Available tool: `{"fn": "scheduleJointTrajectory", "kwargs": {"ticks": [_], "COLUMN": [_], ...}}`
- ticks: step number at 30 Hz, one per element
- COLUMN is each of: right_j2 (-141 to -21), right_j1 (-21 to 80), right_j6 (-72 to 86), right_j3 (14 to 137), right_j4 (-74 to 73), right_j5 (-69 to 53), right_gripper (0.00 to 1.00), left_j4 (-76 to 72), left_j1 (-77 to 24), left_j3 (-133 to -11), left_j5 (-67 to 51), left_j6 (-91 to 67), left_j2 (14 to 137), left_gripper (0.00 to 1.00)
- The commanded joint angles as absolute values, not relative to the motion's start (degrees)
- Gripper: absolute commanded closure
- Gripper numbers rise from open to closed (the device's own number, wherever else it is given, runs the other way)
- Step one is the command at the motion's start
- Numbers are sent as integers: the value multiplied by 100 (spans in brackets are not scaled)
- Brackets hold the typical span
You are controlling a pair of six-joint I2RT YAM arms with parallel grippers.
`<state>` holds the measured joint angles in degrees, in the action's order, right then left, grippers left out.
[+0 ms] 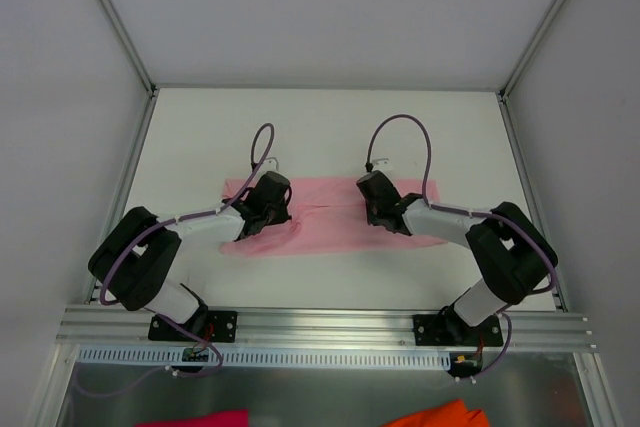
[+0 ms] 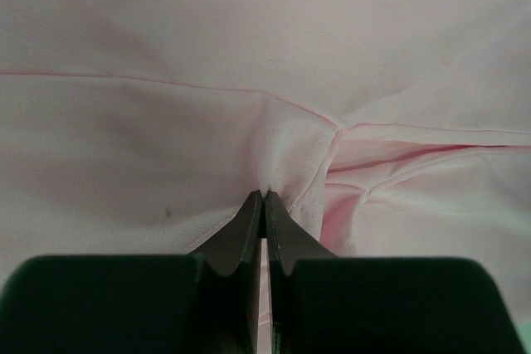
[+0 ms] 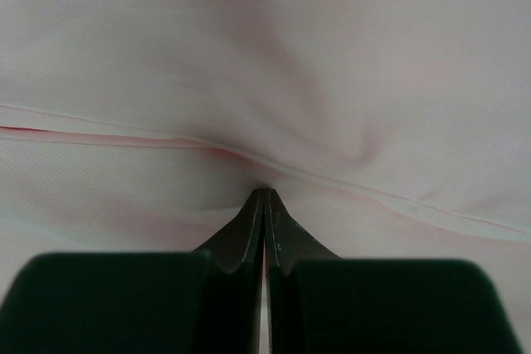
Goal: Fold and stack the t-shirts
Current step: Rotate the tshirt 90 degrees
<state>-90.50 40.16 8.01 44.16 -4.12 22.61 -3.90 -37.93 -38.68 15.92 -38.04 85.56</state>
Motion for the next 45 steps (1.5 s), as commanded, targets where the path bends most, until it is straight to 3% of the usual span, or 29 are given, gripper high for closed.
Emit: {"fn": "scheduleJointTrajectory", "kwargs": {"ticks": [1, 2, 3, 5, 9, 11, 14, 18, 21, 23, 24, 38, 45], "right_j2": [-9211, -9185, -9167, -9115, -9035, -9009, -8877, -8692, -8753, -8912, -8947, -8930, -8649], "right_j1": [4034, 4034, 4034, 4034, 4034, 4034, 4034, 4008, 3964, 3929, 3920, 3999, 4692], "right_j6": [703, 686, 659, 633, 598, 563, 528, 466, 387, 378, 369, 755, 1072], "right_j3": [4605, 4614, 4632, 4658, 4711, 4772, 4799, 4869, 4983, 5010, 4992, 4053, 3753], "right_j4": [-149, -158, -184, -237, -334, -395, -439, -527, -536, -510, -466, 130, 27], "right_j5": [2215, 2197, 2197, 2241, 2259, 2294, 2303, 2312, 2338, 2355, 2338, 1811, 1915], "right_gripper": [99, 99, 99, 99, 99, 99, 99, 99, 99, 99, 99, 99, 99], "left_j4": [-457, -344, -273, -281, -194, -193, -211, -193, -158, -106, -79, -35, 185], "left_j1": [-3867, -3858, -3867, -3885, -3894, -3894, -3894, -3894, -3894, -3894, -3894, -3885, -3718], "left_j3": [-4095, -4165, -4201, -4158, -4140, -4105, -4026, -4052, -4087, -4131, -4166, -4719, -5325], "left_j5": [1969, 1960, 2003, 2013, 2127, 2109, 2162, 2188, 2197, 2249, 2285, 2110, 1680], "left_j6": [-3534, -3507, -3489, -3445, -3445, -3463, -3542, -3647, -3700, -3718, -3744, -3814, -3771], "left_j2": [8482, 8447, 8420, 8228, 7990, 7919, 7954, 8165, 8297, 8402, 8489, 9403, 9861], "left_gripper": [100, 100, 84, 36, 21, 23, 34, 30, 70, 92, 99, 100, 100]}}
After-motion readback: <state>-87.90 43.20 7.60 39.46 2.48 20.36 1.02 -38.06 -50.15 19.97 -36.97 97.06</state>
